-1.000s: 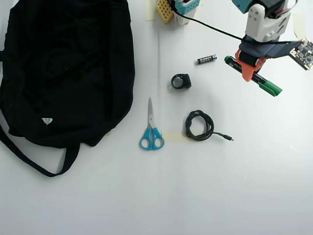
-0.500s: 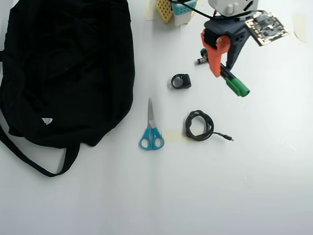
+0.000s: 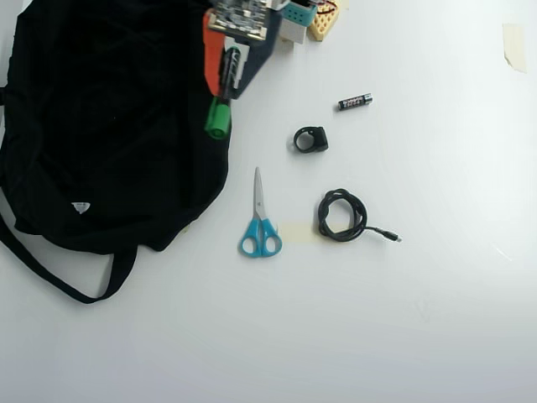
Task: Put the green marker into the black bag
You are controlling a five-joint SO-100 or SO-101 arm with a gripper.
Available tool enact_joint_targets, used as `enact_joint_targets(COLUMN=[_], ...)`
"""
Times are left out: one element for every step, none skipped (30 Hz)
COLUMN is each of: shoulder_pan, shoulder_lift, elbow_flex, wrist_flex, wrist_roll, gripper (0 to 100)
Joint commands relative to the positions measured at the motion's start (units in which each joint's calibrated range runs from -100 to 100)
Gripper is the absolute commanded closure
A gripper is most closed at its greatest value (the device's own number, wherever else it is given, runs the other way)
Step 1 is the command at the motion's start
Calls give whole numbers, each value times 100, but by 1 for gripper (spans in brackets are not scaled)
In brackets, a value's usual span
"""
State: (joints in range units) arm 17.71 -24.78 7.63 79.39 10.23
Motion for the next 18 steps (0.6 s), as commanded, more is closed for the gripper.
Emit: enact_joint_targets(shoulder_pan=[1004,1176,1528,1700,1879,2059,2328,2463,2702,2874,3016,3128,3196,3338,3390,3532,3682,3772], shoulder_lift=[-177,-136,-103,-94,-86,-86,-94,-94,-94,-94,-94,-94,-86,-86,-78,-61,-53,-53], elbow_flex=[-223,-223,-215,-215,-197,-125,109,244,522,891,1232,1439,1609,1753,1771,1879,2005,2131], wrist_flex=[11,-15,-32,-32,-49,-135,-359,-489,-764,-1126,-1522,-1849,-2151,-2504,-2616,-2668,-2986,-3322], wrist_roll=[157,183,204,204,204,199,199,204,209,209,209,193,167,146,146,141,141,115], gripper=[98,98,98,98,98,98,98,98,98,98,98,98,98,98,98,98,98,98])
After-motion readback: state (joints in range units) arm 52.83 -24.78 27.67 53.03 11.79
